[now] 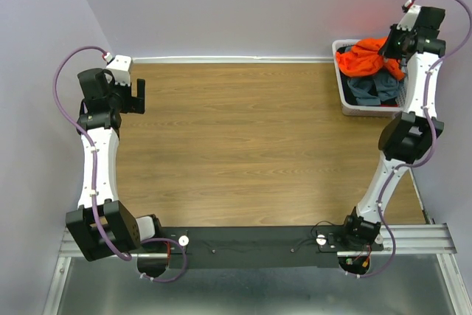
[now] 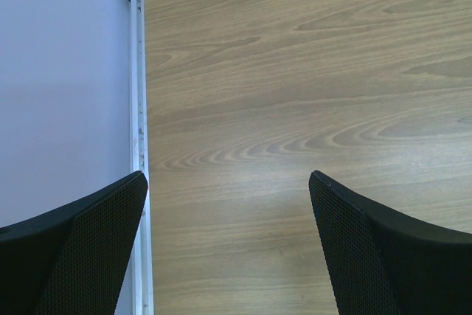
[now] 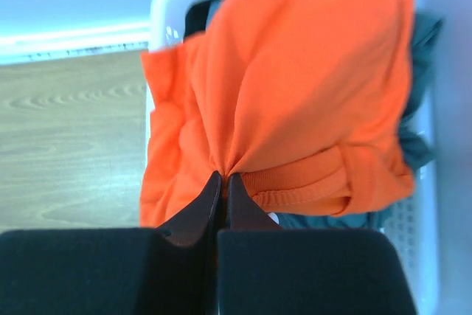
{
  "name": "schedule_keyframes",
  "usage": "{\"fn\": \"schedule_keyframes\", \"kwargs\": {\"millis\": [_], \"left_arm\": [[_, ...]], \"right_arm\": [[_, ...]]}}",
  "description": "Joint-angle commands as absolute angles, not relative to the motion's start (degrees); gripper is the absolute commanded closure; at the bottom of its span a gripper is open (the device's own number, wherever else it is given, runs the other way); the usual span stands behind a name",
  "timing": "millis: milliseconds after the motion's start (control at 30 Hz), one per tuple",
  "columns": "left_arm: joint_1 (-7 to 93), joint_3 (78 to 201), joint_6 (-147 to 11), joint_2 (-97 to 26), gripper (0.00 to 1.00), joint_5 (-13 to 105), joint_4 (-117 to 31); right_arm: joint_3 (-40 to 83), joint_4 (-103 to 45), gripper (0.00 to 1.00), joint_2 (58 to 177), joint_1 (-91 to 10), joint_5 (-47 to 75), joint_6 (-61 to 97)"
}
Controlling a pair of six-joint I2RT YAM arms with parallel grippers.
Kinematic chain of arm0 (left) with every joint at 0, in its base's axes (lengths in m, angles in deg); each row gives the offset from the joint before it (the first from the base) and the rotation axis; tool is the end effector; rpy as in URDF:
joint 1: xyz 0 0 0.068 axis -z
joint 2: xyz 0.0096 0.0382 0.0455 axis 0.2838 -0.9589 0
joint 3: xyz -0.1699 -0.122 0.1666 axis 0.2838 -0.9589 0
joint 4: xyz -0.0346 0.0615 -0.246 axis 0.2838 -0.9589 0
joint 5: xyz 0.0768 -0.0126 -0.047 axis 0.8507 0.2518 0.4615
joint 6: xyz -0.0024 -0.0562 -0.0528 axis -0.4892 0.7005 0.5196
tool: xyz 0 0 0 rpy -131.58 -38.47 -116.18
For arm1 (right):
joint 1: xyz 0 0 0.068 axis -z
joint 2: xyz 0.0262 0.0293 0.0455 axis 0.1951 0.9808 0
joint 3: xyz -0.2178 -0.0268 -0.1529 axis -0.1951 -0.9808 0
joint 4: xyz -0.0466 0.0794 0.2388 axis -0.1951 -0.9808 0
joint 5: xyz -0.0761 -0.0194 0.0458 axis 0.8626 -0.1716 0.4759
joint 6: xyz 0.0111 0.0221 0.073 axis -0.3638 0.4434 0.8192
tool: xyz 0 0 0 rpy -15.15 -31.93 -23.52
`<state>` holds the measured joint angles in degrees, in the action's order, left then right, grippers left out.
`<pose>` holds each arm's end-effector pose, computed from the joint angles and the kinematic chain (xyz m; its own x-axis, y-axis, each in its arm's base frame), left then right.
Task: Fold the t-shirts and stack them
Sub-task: Grab the tshirt from the pile, then move the tshirt to the center of the board
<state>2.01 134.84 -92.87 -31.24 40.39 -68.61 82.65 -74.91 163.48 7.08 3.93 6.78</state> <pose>0.2968 0.0605 0.3372 -0.4443 0.1187 -0.8880 0.0665 0.9928 0.0994 0.4911 -0.1421 0.3350 -0.5795 0.1151 -0.8068 0.0300 0.9923 0.1200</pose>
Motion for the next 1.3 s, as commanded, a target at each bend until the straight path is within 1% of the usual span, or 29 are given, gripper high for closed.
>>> {"fn": "schedule_keyframes", "kwargs": {"millis": [0, 133, 333, 467, 733, 967, 1100, 1267], "left_arm": [[2.3, 134.3, -92.3, -31.0, 0.02, 39.6, -67.6], [2.3, 134.4, -92.0, -31.0, 0.02, 39.6, -67.5], [2.3, 135.8, -91.4, -31.0, 0.01, 37.8, -67.7], [2.3, 139.6, -91.2, -31.8, 0.02, 36.4, -69.0], [2.3, 144.2, -89.3, -30.8, 0.01, 32.3, -69.7], [2.4, 146.6, -90.0, -27.2, 0.01, 29.5, -70.1], [2.3, 147.2, -90.4, -24.7, 0.01, 27.9, -70.0], [2.4, 148.4, -90.6, -23.6, 0.02, 27.3, -69.8]], "right_arm": [[85.3, -70.8, 0.98, 158.5, 7.1, 5.6, 7.2], [86.2, -70.2, 1.00, 157.0, 7.1, 3.9, 8.1], [86.2, -68.6, 1.00, 152.4, 7.1, -5.7, 9.6], [85.5, -66.4, 1.00, 146.1, 7.0, -11.1, 10.8], [76.4, -56.4, 0.99, 133.8, 6.8, -22.6, 16.0], [75.8, -52.7, 0.99, 128.7, 3.7, -28.1, 20.5], [76.2, -50.6, 0.99, 127.6, -0.9, -30.6, 22.6], [77.5, -46.1, 0.99, 127.2, -6.4, -29.9, 26.8]]}}
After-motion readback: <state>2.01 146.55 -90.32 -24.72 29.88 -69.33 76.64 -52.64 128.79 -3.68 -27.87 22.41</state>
